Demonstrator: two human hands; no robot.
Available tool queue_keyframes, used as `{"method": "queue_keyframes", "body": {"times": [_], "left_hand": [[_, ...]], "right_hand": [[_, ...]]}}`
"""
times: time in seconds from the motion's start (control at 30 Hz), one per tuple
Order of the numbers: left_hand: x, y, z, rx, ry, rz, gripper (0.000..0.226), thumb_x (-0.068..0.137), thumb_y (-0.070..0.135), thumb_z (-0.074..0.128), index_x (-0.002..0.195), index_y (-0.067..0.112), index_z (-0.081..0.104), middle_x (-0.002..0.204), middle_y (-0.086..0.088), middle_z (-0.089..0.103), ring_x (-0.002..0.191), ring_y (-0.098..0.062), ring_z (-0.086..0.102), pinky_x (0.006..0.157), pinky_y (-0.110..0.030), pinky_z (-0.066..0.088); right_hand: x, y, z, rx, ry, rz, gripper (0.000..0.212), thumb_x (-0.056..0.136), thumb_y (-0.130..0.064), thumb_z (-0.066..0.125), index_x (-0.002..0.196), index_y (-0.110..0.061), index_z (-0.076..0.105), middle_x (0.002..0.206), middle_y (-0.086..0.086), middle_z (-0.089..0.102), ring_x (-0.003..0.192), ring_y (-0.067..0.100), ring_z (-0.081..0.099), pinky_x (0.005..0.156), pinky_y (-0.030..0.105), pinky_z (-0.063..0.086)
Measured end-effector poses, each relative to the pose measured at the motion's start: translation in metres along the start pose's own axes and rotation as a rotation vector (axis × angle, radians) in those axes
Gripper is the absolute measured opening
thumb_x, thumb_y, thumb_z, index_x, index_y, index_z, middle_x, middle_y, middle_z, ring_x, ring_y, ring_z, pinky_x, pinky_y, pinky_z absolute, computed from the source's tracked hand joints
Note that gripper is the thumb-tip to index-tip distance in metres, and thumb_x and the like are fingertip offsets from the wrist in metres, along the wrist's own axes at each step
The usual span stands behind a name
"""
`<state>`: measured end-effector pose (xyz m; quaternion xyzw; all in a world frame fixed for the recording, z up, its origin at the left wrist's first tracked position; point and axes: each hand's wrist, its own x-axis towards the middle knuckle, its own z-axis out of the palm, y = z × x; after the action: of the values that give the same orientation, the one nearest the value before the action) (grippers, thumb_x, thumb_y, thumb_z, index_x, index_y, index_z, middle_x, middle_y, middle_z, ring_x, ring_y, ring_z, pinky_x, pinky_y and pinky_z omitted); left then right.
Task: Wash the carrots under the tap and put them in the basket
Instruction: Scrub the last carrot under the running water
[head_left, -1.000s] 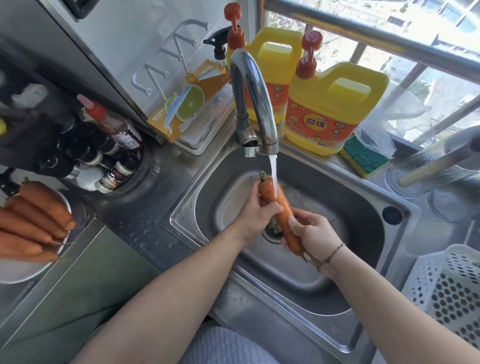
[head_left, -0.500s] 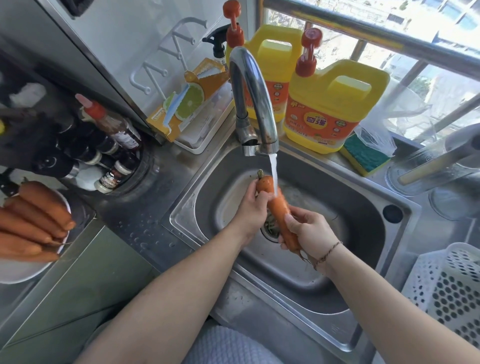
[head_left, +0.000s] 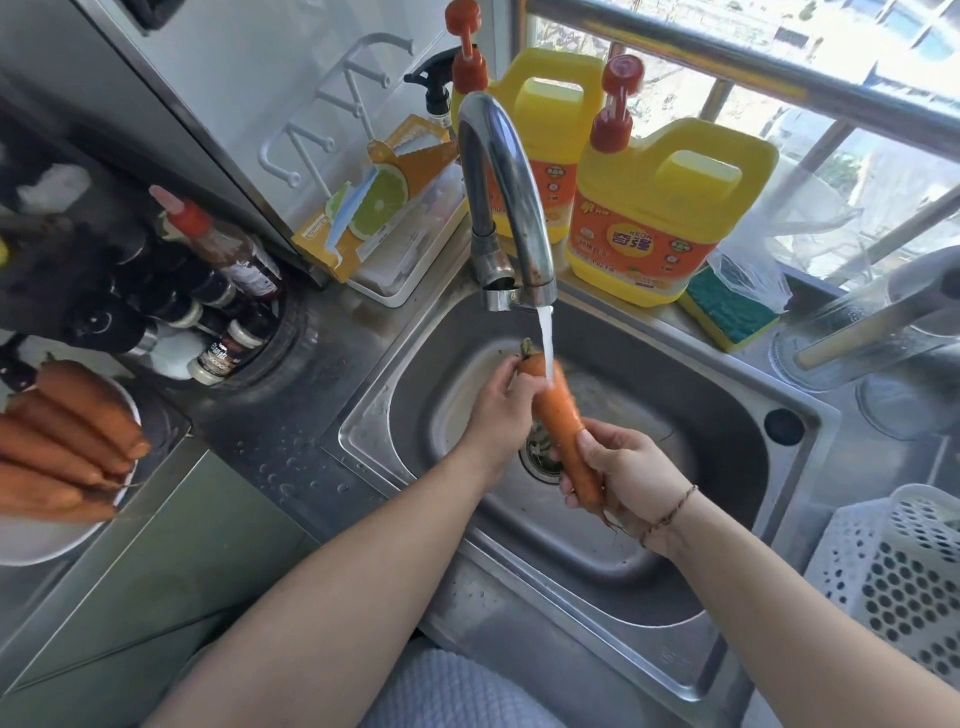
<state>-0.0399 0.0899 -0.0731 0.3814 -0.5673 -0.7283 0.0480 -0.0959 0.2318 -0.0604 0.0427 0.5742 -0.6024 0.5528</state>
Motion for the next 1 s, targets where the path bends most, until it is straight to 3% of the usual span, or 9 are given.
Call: {"method": "queue_keyframes", "body": {"times": [0.13, 0.27, 0.4, 0.53, 0.63, 0.73, 0.8, 0.9, 1.0], "left_hand": [[-0.001, 0.002, 0.002, -0.054, -0.020, -0.033, 0.022, 0.104, 0.020, 0.036, 0.100, 0.027, 0.057, 0.101, -0.004, 0.061, 0.090, -0.014, 0.058, 0.063, -0.015, 0.049], [-0.006, 0.000, 0.001, -0.036, -0.113, -0.022, 0.019, 0.086, 0.021, 0.055, 0.102, 0.030, 0.058, 0.100, -0.004, 0.060, 0.093, -0.016, 0.058, 0.083, -0.027, 0.050], [-0.005, 0.005, 0.002, -0.078, -0.001, -0.055, 0.018, 0.101, 0.017, 0.044, 0.097, 0.028, 0.058, 0.099, -0.005, 0.060, 0.089, -0.017, 0.058, 0.063, -0.017, 0.050], [-0.004, 0.002, 0.007, -0.105, 0.003, -0.081, 0.017, 0.102, 0.020, 0.042, 0.103, 0.028, 0.058, 0.106, -0.006, 0.061, 0.094, -0.017, 0.060, 0.060, -0.013, 0.050], [-0.005, -0.004, 0.007, -0.055, -0.007, -0.056, 0.026, 0.097, 0.015, 0.053, 0.119, 0.029, 0.055, 0.109, -0.002, 0.063, 0.100, -0.016, 0.063, 0.067, -0.013, 0.051], [-0.004, 0.002, 0.006, -0.039, 0.081, -0.098, 0.016, 0.099, 0.025, 0.046, 0.101, 0.027, 0.062, 0.107, -0.007, 0.065, 0.107, -0.028, 0.063, 0.078, -0.028, 0.051], [-0.003, 0.006, 0.008, -0.048, 0.125, -0.151, 0.024, 0.101, 0.029, 0.040, 0.090, 0.024, 0.062, 0.104, -0.012, 0.066, 0.102, -0.026, 0.063, 0.076, -0.029, 0.047], [-0.003, 0.004, 0.006, -0.058, 0.024, -0.108, 0.019, 0.099, 0.028, 0.044, 0.096, 0.029, 0.063, 0.105, -0.008, 0.069, 0.095, -0.016, 0.063, 0.071, -0.022, 0.048], [-0.005, 0.003, 0.001, -0.046, -0.054, -0.081, 0.015, 0.090, 0.025, 0.058, 0.101, 0.033, 0.064, 0.106, -0.003, 0.066, 0.096, -0.017, 0.063, 0.075, -0.021, 0.053]], "right_hand": [[0.000, 0.000, 0.000, -0.113, 0.060, -0.034, 0.021, 0.103, -0.008, 0.046, 0.117, -0.005, 0.063, 0.087, 0.014, 0.067, 0.060, 0.025, 0.059, 0.049, 0.030, 0.051], [0.001, 0.001, -0.005, -0.088, 0.072, -0.015, 0.025, 0.103, -0.009, 0.047, 0.123, -0.004, 0.061, 0.091, 0.016, 0.067, 0.060, 0.025, 0.061, 0.051, 0.030, 0.052], [0.002, 0.003, -0.003, -0.192, 0.102, -0.042, 0.028, 0.102, -0.010, 0.049, 0.128, -0.006, 0.059, 0.087, 0.016, 0.068, 0.058, 0.024, 0.062, 0.050, 0.028, 0.052], [0.004, 0.001, -0.002, -0.242, 0.141, -0.060, 0.030, 0.102, -0.010, 0.051, 0.131, -0.011, 0.059, 0.093, 0.017, 0.070, 0.061, 0.024, 0.063, 0.055, 0.032, 0.056], [0.004, 0.001, -0.005, -0.263, 0.168, -0.058, 0.030, 0.101, -0.010, 0.052, 0.131, -0.009, 0.059, 0.083, 0.014, 0.069, 0.057, 0.021, 0.062, 0.051, 0.028, 0.054], [0.005, 0.007, -0.003, -0.260, 0.160, -0.062, 0.033, 0.101, -0.010, 0.052, 0.134, -0.010, 0.056, 0.092, 0.017, 0.069, 0.062, 0.024, 0.064, 0.057, 0.033, 0.055], [0.006, 0.009, -0.003, -0.252, 0.157, -0.067, 0.034, 0.101, -0.009, 0.053, 0.135, -0.011, 0.056, 0.095, 0.017, 0.068, 0.064, 0.025, 0.064, 0.060, 0.035, 0.056], [0.007, 0.007, -0.008, -0.265, 0.172, -0.068, 0.034, 0.100, -0.010, 0.054, 0.134, -0.013, 0.057, 0.091, 0.017, 0.070, 0.065, 0.027, 0.064, 0.062, 0.037, 0.056], [0.007, 0.009, -0.010, -0.288, 0.175, -0.062, 0.034, 0.100, -0.010, 0.054, 0.133, -0.013, 0.059, 0.092, 0.016, 0.070, 0.064, 0.025, 0.064, 0.058, 0.033, 0.055]]}}
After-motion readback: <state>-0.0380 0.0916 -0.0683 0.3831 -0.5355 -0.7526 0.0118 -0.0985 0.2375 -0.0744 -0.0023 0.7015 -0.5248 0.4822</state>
